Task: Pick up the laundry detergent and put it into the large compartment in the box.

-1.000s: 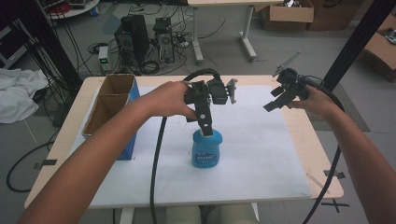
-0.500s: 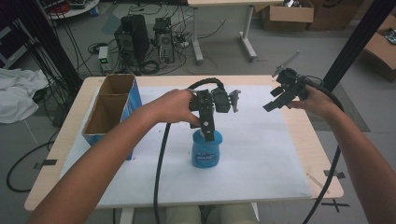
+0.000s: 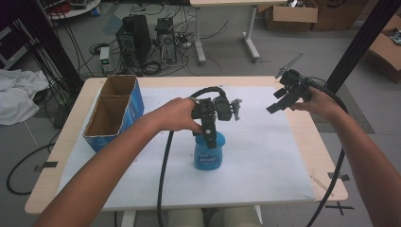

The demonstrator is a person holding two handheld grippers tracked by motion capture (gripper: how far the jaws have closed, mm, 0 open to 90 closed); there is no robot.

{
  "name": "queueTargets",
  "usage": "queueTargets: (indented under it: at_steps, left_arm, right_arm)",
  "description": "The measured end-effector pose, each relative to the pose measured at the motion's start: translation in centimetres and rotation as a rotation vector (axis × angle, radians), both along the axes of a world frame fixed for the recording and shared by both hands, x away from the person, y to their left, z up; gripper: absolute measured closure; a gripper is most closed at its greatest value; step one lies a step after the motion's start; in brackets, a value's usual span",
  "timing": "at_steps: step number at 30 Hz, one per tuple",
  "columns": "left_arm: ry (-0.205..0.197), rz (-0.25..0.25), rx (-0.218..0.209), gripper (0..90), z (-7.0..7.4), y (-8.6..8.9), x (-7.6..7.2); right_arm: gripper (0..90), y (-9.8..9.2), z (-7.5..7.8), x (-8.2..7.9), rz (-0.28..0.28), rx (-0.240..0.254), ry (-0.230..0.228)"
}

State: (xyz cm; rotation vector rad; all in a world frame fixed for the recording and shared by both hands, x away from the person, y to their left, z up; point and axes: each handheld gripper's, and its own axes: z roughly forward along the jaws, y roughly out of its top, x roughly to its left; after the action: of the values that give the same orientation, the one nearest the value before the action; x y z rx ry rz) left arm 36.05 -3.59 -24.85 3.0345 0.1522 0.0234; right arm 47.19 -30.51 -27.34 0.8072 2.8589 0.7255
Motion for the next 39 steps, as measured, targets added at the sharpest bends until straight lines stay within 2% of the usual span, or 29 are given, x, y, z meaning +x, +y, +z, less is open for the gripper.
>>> queueTargets:
  at_steps: [4,9,18,29,39]
  left_arm:
    - [0.002,-0.006,0.019,22.1,-1.0,-0.1,0.0]
    - [0.002,-0.003,0.019,22.2,-1.4,-0.2,0.1]
    - [0.013,-0.008,0.043,22.2,-2.8,-0.4,0.2]
    - [0.020,-0.007,0.049,22.7,-3.8,-0.5,0.3]
    - [0.029,-0.003,0.041,26.1,-4.0,-0.4,0.4]
  right_arm:
    - [16.1,0.1,-0.3,0.0,0.004,0.005,0.003]
    - [16.2,-0.1,-0.6,0.0,0.003,0.005,0.008]
    - [16.2,-0.2,-0.5,0.0,0.000,0.008,0.007]
    - [16.2,-0.1,-0.5,0.0,0.002,0.011,0.005]
    - [16.2,-0.1,-0.5,0.0,-0.001,0.012,0.005]
